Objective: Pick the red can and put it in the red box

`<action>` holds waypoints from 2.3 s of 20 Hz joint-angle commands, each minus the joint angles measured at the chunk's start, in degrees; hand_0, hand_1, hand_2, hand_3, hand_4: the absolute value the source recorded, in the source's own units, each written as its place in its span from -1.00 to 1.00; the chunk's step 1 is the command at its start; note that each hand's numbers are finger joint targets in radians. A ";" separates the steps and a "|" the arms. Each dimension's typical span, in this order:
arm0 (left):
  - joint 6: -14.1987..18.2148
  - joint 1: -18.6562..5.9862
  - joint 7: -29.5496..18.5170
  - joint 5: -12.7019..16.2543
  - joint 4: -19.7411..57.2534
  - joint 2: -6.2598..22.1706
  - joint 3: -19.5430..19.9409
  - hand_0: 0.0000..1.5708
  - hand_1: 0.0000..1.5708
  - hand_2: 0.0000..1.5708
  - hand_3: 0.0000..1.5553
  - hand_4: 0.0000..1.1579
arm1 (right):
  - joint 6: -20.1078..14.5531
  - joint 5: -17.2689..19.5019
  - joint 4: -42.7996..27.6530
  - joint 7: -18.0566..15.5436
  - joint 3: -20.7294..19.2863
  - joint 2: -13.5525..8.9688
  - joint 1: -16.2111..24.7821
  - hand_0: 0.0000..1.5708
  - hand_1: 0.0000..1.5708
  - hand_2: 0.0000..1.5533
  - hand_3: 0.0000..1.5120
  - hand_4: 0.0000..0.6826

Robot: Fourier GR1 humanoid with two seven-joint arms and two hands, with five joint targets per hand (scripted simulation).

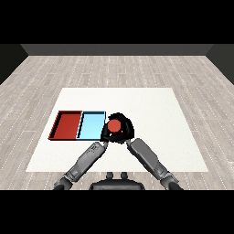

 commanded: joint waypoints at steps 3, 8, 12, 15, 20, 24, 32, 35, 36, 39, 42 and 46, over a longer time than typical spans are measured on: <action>2.79 -4.90 -0.34 2.63 2.07 -1.52 -2.19 1.00 1.00 1.00 0.92 0.97 | 1.13 1.50 -2.25 1.97 0.23 1.13 0.91 -1.00 -1.00 -1.00 -1.00 -1.00; -1.11 -0.04 -0.73 -2.02 -1.09 -1.52 1.63 1.00 1.00 1.00 0.91 0.98 | 1.27 6.16 -5.00 5.11 -2.34 0.85 0.35 -1.00 -1.00 -1.00 -1.00 -1.00; -1.96 4.00 -1.71 -3.15 -2.34 -1.30 0.46 1.00 1.00 1.00 0.91 0.99 | 2.11 8.26 -7.41 5.14 -4.12 -1.33 4.93 -1.00 -1.00 -1.00 -1.00 -1.00; -0.13 1.99 -4.87 -0.46 2.07 -1.58 0.04 1.00 1.00 1.00 0.90 0.98 | 0.03 10.54 -9.44 7.32 -5.81 0.61 2.15 -1.00 -1.00 -1.00 -1.00 -1.00; -2.02 2.48 0.59 -1.14 -2.20 -0.53 4.32 1.00 1.00 1.00 0.91 0.95 | 2.50 6.71 -16.37 9.70 -13.96 -3.60 -1.07 -1.00 -1.00 -1.00 -1.00 -1.00; -4.40 1.16 -3.47 -2.10 2.28 -1.32 7.58 1.00 1.00 0.98 0.87 0.93 | 1.68 9.04 -22.41 10.92 -15.66 -6.21 5.01 -1.00 -1.00 -1.00 -1.00 -1.00; -4.18 8.76 3.56 -6.22 -14.78 9.41 8.55 1.00 1.00 1.00 0.88 0.94 | 7.39 2.58 -22.23 6.62 -23.98 -8.49 14.77 -1.00 -1.00 -1.00 -1.00 -1.00; -6.78 8.67 4.57 -5.69 -13.84 12.73 11.85 1.00 1.00 0.99 0.88 0.92 | 12.07 1.24 -23.50 2.62 -26.79 -11.64 22.16 -1.00 -1.00 -1.00 -1.00 -1.00; -7.16 5.24 7.95 -5.15 -13.51 14.11 14.86 1.00 1.00 0.98 0.88 0.92 | 10.41 2.53 -22.52 5.60 -26.58 -11.76 20.52 -1.00 -1.00 -1.00 -1.00 -1.00; -4.98 2.94 8.91 -8.52 -10.32 12.17 14.88 1.00 1.00 0.98 0.83 0.93 | 10.08 5.60 -21.10 5.68 -25.65 -12.14 23.60 -1.00 -1.00 -1.00 -1.00 -1.00; -6.59 3.28 10.52 -9.38 -11.68 18.25 18.25 1.00 1.00 0.97 0.82 0.96 | 14.74 2.60 -11.94 0.28 -27.80 -11.36 24.08 -1.00 -1.00 -1.00 -1.00 -1.00; -7.98 -1.23 13.87 -12.02 -4.40 21.58 20.98 1.00 1.00 0.95 0.80 0.94 | 16.48 2.71 -11.34 0.10 -28.43 -12.56 26.77 -1.00 -1.00 -1.00 -1.00 -1.00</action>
